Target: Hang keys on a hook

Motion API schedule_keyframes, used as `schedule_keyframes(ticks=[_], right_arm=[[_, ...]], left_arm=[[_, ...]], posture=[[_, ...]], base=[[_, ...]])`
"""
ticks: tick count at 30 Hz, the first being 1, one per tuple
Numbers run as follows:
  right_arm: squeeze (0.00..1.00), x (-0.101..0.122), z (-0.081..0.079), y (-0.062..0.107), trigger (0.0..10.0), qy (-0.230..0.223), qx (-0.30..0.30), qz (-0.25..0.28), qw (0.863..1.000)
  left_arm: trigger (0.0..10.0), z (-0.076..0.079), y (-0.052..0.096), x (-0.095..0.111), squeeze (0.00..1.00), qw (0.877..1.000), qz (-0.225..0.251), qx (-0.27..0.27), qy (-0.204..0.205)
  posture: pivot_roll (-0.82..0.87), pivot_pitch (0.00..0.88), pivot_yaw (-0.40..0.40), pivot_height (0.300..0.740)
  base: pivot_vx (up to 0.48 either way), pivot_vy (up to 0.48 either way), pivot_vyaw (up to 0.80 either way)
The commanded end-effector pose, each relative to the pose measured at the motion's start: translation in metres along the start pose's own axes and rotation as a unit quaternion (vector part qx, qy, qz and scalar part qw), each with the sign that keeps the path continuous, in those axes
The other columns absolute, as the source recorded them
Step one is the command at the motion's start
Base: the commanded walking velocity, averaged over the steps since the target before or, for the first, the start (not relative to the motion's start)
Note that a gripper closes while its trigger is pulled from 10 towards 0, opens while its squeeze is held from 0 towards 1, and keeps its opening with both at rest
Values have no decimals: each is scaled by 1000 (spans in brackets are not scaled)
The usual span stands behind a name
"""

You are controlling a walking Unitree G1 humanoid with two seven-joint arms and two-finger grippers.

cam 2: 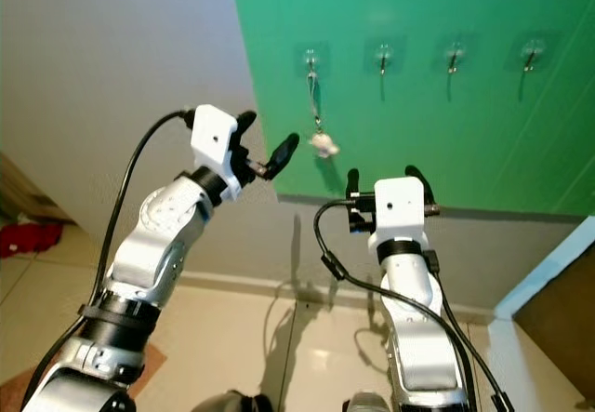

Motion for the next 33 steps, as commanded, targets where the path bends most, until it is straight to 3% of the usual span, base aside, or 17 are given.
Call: schedule_keyframes(ticks=[1, 33], right_arm=[[141, 4, -3, -2, 10000, -11, 9, 7, 1000], [141, 4, -4, -2, 10000, -11, 11, 7, 1000]], left_arm=[[10000, -4, 6, 1, 0, 1000, -3, 3, -21], [10000, -3, 10, 1, 0, 999, -7, 4, -33]], posture=[[-141, 27, 117, 740], [-140, 26, 115, 740]], base=[[0, 0, 0], [0, 0, 0]])
Point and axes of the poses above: a point about 5 cm out from each wrist's last joint towards the gripper, its own y axis pointing back from the gripper into the wrist, its own x axis along the axis of the wrist's last joint, z = x × y, the point moved 6 cm from there along -y, pointing out of the wrist towards the gripper, and after that the axes turned 6 degrees about y, right-handed, at the moved point
